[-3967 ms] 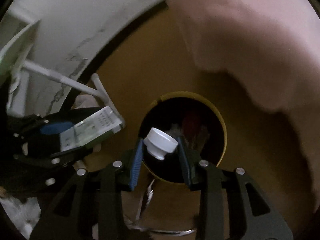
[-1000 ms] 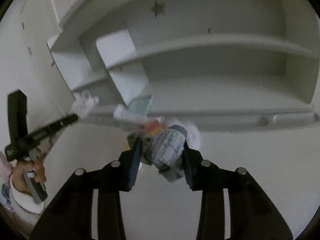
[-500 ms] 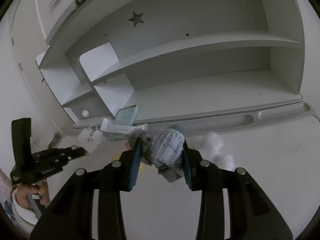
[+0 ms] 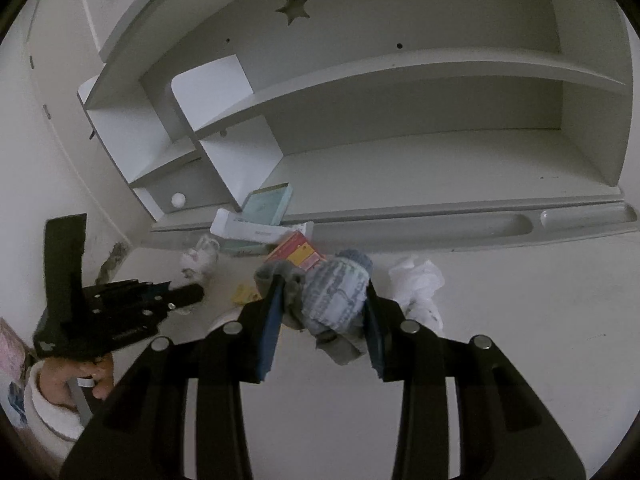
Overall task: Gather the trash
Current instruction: 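Grasp the white printed plastic bag with left tool while right tool grasps the grey knit glove, then carry the bag and glove over the bin and open both tools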
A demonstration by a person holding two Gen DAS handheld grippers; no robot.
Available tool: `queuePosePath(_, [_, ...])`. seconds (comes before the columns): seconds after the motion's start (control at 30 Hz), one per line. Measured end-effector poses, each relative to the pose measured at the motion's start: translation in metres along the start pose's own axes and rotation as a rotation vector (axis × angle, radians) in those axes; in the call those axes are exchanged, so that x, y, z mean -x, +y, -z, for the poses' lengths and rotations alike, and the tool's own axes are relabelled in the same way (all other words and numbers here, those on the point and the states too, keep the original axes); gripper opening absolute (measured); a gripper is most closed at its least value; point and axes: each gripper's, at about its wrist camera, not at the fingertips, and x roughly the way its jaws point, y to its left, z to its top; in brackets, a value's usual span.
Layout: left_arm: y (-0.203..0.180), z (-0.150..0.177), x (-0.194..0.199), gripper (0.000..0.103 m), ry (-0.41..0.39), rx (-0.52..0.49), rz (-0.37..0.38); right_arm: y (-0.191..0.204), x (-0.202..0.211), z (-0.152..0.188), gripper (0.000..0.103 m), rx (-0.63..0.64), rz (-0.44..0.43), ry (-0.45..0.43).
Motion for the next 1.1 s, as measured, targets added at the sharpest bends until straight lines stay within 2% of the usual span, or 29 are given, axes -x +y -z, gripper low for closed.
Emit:
queuePosePath(0.2, [0.001,-0.003,0.017,0.024,-0.081,0.005,-0.028,-0.001,0.006,-0.002,0.037,-0.002,0.019,-0.039])
queuePosePath(0.5, [-0.005,-0.006,0.031,0.024,-0.123,0.005,-0.022,0.001,-0.003,-0.002,0.037,0.004,0.011,-0.014])
queuePosePath(0.63, [-0.020,-0.008,0.043,0.024,-0.147,-0.004,-0.009,0.000,0.022,-0.005,0.037,-0.020,0.000,-0.071])
queuePosePath(0.77, [-0.068,-0.002,0.071,0.024,-0.175,-0.066,0.066,-0.006,0.086,0.007,0.037,-0.026,0.008,-0.153])
queuePosePath(0.93, [-0.176,0.016,0.097,0.024,-0.181,-0.219,0.222,-0.050,0.189,0.050,0.037,-0.110,0.107,-0.203])
queuePosePath(1.03, [-0.255,0.037,0.107,0.024,-0.165,-0.326,0.349,-0.085,0.267,0.090,0.037,-0.174,0.217,-0.241])
queuePosePath(1.1, [-0.312,0.059,0.114,0.024,-0.137,-0.407,0.443,-0.110,0.320,0.122,0.037,-0.204,0.336,-0.254])
